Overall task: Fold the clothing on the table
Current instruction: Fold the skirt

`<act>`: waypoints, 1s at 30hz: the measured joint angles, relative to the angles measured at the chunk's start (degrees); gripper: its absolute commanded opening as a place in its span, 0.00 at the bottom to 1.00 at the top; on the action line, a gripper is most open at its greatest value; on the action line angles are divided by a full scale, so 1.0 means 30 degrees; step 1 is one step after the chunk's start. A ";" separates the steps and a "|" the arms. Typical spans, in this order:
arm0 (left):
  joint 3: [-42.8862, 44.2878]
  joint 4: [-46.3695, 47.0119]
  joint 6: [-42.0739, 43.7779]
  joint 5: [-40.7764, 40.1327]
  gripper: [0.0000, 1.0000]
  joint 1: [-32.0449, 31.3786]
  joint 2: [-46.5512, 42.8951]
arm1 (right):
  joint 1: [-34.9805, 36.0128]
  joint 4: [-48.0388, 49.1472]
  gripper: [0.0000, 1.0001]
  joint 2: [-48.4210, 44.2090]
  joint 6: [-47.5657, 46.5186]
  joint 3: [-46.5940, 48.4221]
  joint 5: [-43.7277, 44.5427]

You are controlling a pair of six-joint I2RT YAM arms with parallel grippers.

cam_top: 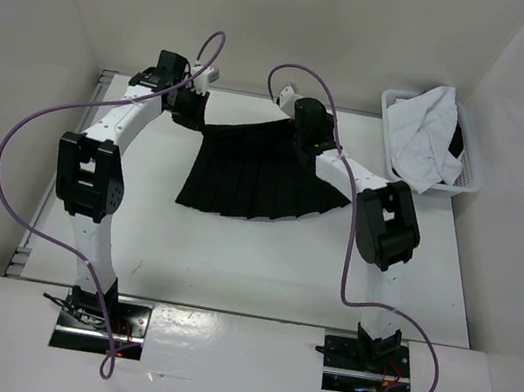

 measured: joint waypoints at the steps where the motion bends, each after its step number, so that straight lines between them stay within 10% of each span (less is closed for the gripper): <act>1: -0.0138 0.0029 -0.0007 -0.0015 0.00 -0.0095 -0.0007 | -0.0036 0.0029 0.00 -0.0015 -0.0022 -0.0117 -0.0022; 30: -0.6011 0.0153 0.0262 -0.0313 0.00 -0.1115 -0.1195 | -0.0787 -0.5719 0.00 -0.3089 0.0685 -0.5544 -0.0860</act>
